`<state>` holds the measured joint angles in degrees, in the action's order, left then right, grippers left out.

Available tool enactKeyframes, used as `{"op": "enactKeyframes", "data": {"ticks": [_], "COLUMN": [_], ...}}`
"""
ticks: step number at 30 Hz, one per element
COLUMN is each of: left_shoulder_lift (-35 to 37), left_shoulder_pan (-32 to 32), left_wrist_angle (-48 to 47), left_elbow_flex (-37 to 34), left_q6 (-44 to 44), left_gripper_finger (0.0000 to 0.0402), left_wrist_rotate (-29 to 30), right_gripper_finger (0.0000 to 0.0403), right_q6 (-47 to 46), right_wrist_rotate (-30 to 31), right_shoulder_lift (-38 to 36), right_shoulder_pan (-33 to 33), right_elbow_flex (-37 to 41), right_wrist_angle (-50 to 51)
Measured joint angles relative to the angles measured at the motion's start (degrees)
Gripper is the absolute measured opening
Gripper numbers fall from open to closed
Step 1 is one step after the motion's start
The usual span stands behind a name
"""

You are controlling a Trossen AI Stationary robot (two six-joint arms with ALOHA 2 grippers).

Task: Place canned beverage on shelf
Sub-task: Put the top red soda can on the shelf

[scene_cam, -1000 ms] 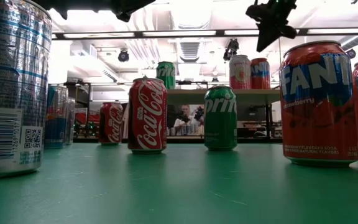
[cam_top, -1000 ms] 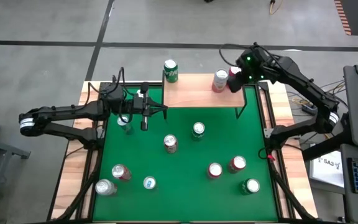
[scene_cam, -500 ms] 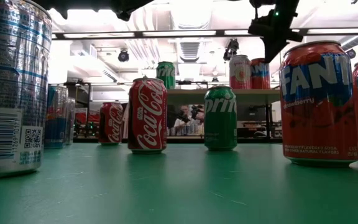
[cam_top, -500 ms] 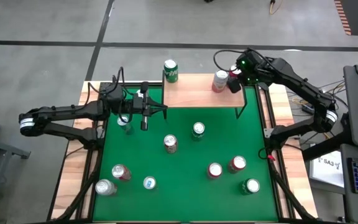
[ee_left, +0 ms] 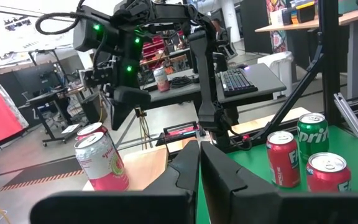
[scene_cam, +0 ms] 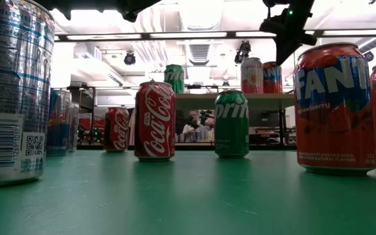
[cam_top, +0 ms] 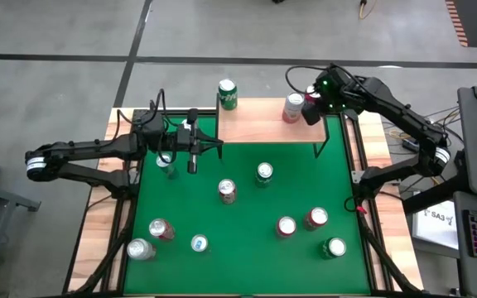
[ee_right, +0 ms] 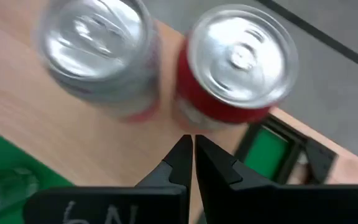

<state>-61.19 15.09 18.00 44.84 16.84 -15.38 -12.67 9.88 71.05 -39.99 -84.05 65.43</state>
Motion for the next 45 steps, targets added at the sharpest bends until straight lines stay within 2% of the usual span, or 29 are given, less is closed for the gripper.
{"op": "enactKeyframes", "data": {"ticks": [7, 13, 22, 27, 35, 38, 45], "left_shoulder_lift": [0.0, 0.0, 0.0, 0.0, 0.0, 0.0, 0.0], "left_shoulder_pan": [0.0, 0.0, 0.0, 0.0, 0.0, 0.0, 0.0], "left_wrist_angle": [0.0, 0.0, 0.0, 0.0, 0.0, 0.0, 0.5], "left_elbow_flex": [0.0, 0.0, 0.0, 0.0, 0.0, 0.0, 0.0], "left_q6": [0.0, 0.0, 0.0, -0.2, -0.9, -0.9, -0.9], "left_gripper_finger": [0.0000, 0.0000, 0.0000, 0.0000, 0.0000, 0.0000, 0.0000], "left_wrist_rotate": [0.0, 0.0, 0.0, 0.0, 0.0, 0.0, 0.0], "right_gripper_finger": [0.0011, 0.0011, 0.0011, 0.0011, 0.0011, 0.0011, 0.0011], "right_q6": [1.3, 1.3, 1.3, 1.3, 1.3, 1.0, 1.2], "right_wrist_rotate": [0.7, 4.0, 4.3, 6.7, 6.6, 4.3, 3.4], "right_shoulder_lift": [1.0, 1.8, 1.8, 1.8, 1.7, 1.5, 1.4], "right_shoulder_pan": [-0.1, 0.0, -0.1, -0.1, 0.0, 0.0, 0.0], "right_elbow_flex": [0.0, 0.0, 0.0, 0.0, 0.0, 0.0, 0.0], "right_wrist_angle": [-4.9, -4.8, -4.4, -4.0, -3.9, -4.1, -7.9]}}
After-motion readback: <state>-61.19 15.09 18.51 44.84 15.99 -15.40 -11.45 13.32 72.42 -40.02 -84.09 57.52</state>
